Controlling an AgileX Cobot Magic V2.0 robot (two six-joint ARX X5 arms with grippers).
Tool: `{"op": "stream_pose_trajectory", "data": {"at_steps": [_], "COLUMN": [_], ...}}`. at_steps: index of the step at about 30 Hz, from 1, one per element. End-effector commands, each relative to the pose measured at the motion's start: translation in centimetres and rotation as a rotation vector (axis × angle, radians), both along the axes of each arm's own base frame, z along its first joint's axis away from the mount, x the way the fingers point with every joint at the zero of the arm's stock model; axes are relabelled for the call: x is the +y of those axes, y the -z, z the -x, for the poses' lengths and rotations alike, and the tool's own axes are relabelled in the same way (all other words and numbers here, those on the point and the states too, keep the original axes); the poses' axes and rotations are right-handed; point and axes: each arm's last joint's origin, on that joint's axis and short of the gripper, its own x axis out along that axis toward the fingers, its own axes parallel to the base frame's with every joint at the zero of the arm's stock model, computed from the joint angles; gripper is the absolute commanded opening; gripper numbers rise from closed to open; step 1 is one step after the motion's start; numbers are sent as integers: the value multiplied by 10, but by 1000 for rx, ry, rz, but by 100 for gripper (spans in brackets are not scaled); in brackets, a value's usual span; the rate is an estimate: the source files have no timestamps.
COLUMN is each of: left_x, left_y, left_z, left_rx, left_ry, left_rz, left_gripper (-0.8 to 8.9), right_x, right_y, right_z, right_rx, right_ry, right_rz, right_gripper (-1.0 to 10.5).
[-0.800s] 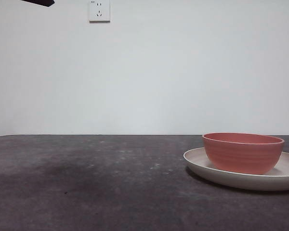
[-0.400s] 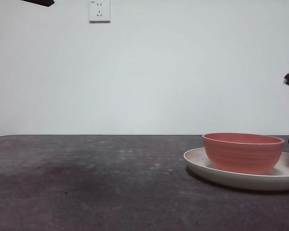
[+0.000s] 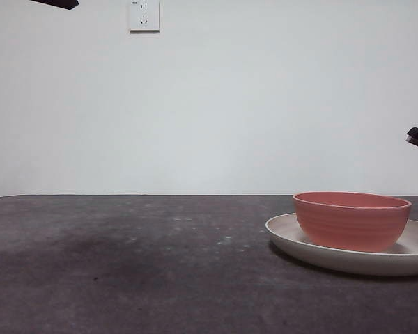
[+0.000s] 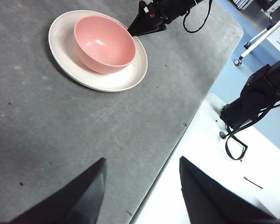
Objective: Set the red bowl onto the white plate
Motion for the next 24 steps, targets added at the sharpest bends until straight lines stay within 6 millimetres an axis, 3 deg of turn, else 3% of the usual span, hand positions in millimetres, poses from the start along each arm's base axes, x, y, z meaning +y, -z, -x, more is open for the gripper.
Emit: {"op": "stream_pose_trajectory", "data": {"at_steps": [1, 4, 15, 24], "left_x": [-1, -1, -1, -1], "left_y": [-3, -3, -3, -3], "left_z": [-1, -1, -1, -1], "left_rx": [-12, -7, -2, -2], "left_ry": [11, 8, 4, 4], "left_rz": [10, 11, 14, 14], "left_gripper": [249, 249, 249, 249], "right_x": [0, -1, -1, 2], "right_y": [4, 5, 5, -22], "right_z": [-4, -5, -5, 3], "right_rx": [0, 4, 8, -91], "right_ry": [-11, -8, 1, 2], "right_rz": [3, 10, 23, -49], "right_gripper": [86, 9, 9, 9]}}
